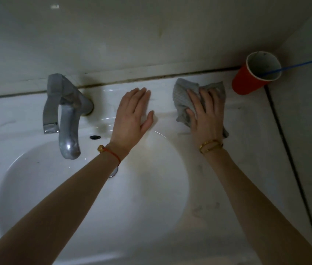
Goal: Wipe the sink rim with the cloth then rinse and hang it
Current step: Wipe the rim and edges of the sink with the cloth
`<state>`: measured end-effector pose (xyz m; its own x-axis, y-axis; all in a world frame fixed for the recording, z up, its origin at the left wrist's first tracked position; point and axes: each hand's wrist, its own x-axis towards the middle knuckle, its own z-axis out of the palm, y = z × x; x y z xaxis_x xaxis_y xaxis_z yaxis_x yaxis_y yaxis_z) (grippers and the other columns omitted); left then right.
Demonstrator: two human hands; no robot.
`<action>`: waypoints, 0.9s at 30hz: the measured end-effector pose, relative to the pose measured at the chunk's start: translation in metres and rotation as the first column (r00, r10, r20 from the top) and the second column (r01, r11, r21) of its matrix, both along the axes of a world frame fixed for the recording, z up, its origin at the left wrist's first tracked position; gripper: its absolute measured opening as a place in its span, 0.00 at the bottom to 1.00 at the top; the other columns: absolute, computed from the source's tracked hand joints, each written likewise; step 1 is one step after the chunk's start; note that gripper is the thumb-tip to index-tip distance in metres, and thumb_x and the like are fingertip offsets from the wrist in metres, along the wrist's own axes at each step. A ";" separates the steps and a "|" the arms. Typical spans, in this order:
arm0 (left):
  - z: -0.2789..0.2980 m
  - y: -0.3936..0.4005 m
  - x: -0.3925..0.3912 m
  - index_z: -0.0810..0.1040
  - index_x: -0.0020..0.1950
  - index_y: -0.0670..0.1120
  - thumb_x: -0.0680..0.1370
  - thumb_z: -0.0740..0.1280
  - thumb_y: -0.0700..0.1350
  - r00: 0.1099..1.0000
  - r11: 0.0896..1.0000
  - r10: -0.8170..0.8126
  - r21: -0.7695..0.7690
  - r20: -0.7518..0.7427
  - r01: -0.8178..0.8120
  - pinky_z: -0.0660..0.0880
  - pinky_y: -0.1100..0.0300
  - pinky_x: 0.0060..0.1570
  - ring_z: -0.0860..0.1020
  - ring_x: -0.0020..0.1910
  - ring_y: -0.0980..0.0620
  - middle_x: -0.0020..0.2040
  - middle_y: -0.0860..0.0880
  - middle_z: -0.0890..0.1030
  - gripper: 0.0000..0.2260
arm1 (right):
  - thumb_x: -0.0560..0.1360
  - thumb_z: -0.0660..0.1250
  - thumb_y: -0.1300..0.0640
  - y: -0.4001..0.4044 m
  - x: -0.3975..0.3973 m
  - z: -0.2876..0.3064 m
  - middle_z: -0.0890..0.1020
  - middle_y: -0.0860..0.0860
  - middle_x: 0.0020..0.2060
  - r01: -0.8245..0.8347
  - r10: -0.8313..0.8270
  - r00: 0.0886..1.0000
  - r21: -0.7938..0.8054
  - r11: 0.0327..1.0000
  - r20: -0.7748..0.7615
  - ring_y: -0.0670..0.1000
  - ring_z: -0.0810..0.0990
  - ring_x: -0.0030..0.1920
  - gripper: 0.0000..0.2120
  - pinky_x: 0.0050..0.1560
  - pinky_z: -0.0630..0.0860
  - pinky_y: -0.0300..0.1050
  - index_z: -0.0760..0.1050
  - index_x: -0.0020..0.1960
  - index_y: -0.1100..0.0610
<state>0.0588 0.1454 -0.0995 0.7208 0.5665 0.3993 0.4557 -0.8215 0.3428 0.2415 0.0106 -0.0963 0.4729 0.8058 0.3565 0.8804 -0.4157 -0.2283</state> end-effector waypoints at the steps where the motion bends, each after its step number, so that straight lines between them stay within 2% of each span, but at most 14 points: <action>1: 0.000 0.000 0.001 0.71 0.72 0.38 0.81 0.64 0.47 1.000 1.000 -0.004 -0.001 0.002 0.004 0.64 0.44 0.73 0.69 0.72 0.41 0.70 0.40 0.74 0.21 | 0.80 0.57 0.50 0.004 -0.006 0.001 0.72 0.58 0.68 -0.002 0.003 1.000 -0.015 1.000 0.008 0.62 0.67 0.68 0.22 0.72 0.61 0.58 0.66 0.73 0.53; 3: -0.002 0.000 0.001 0.71 0.72 0.38 0.82 0.63 0.47 1.000 1.000 -0.011 0.001 0.009 0.011 0.64 0.44 0.73 0.69 0.72 0.41 0.70 0.40 0.74 0.21 | 0.80 0.56 0.49 0.009 -0.014 0.002 0.71 0.57 0.68 -0.069 0.070 0.998 -0.046 0.997 0.009 0.61 0.67 0.68 0.22 0.72 0.61 0.58 0.65 0.73 0.52; 6: -0.004 0.000 0.001 0.71 0.72 0.38 0.82 0.63 0.47 1.000 1.000 -0.018 0.020 0.018 0.017 0.63 0.46 0.74 0.69 0.72 0.42 0.70 0.40 0.74 0.21 | 0.79 0.57 0.50 -0.003 0.004 0.006 0.73 0.58 0.67 -0.164 0.167 0.986 -0.075 0.984 0.025 0.63 0.70 0.66 0.23 0.70 0.65 0.58 0.67 0.72 0.54; 11: -0.004 0.000 0.001 0.72 0.71 0.38 0.81 0.64 0.46 0.999 1.000 -0.009 0.029 0.038 0.008 0.64 0.45 0.74 0.70 0.71 0.42 0.69 0.40 0.75 0.21 | 0.80 0.56 0.51 -0.035 0.039 0.010 0.73 0.62 0.65 0.063 -0.064 0.998 -0.071 0.995 -0.007 0.64 0.69 0.65 0.22 0.70 0.63 0.58 0.67 0.72 0.58; 13: -0.004 0.000 0.002 0.71 0.72 0.38 0.81 0.64 0.45 0.999 1.000 -0.012 0.027 0.030 0.011 0.64 0.45 0.74 0.70 0.72 0.41 0.69 0.40 0.75 0.21 | 0.80 0.56 0.52 -0.027 0.029 0.008 0.72 0.61 0.66 0.058 -0.059 0.998 -0.080 0.995 -0.012 0.65 0.69 0.66 0.22 0.71 0.63 0.59 0.66 0.72 0.57; 16: -0.006 -0.001 0.002 0.71 0.72 0.38 0.81 0.64 0.45 1.000 0.999 -0.008 0.034 0.024 0.007 0.63 0.44 0.74 0.69 0.72 0.42 0.69 0.40 0.75 0.21 | 0.80 0.58 0.52 -0.011 0.006 0.005 0.70 0.59 0.69 -0.047 0.045 0.999 -0.090 0.995 -0.020 0.63 0.66 0.69 0.23 0.73 0.60 0.58 0.64 0.73 0.55; 19: -0.007 0.000 0.002 0.71 0.72 0.38 0.81 0.63 0.46 0.999 0.999 -0.009 0.034 0.031 0.008 0.62 0.46 0.75 0.69 0.72 0.42 0.69 0.40 0.74 0.21 | 0.79 0.58 0.53 -0.013 0.010 0.005 0.72 0.59 0.68 -0.130 0.129 0.992 -0.071 0.989 -0.014 0.61 0.69 0.68 0.22 0.72 0.62 0.57 0.66 0.72 0.56; 21: -0.006 0.000 0.001 0.71 0.72 0.38 0.81 0.63 0.46 0.999 0.999 -0.013 0.033 0.035 0.011 0.62 0.47 0.75 0.69 0.72 0.42 0.69 0.40 0.75 0.21 | 0.79 0.56 0.51 -0.017 0.023 0.007 0.73 0.59 0.66 -0.095 0.095 0.995 -0.073 0.993 0.000 0.61 0.70 0.66 0.22 0.71 0.64 0.56 0.67 0.72 0.56; 25: -0.005 -0.001 0.002 0.72 0.72 0.38 0.81 0.64 0.45 0.999 1.000 -0.005 0.019 0.040 0.004 0.63 0.45 0.74 0.69 0.72 0.42 0.69 0.41 0.75 0.21 | 0.80 0.53 0.48 -0.009 0.022 0.010 0.73 0.59 0.66 0.076 -0.078 0.996 -0.062 0.995 -0.039 0.63 0.69 0.66 0.23 0.70 0.64 0.59 0.67 0.72 0.55; 27: -0.004 -0.001 0.002 0.72 0.71 0.38 0.81 0.64 0.45 0.999 1.000 -0.010 0.016 0.044 0.009 0.64 0.45 0.73 0.69 0.72 0.42 0.69 0.40 0.75 0.20 | 0.80 0.54 0.48 0.001 0.001 0.007 0.72 0.57 0.68 0.033 -0.034 0.999 -0.081 0.996 -0.013 0.63 0.67 0.68 0.23 0.71 0.62 0.59 0.66 0.72 0.52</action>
<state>0.0606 0.1440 -0.1036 0.7074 0.5534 0.4397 0.4326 -0.8310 0.3498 0.2428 0.0118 -0.0892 0.5050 0.8152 0.2835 0.8624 -0.4628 -0.2053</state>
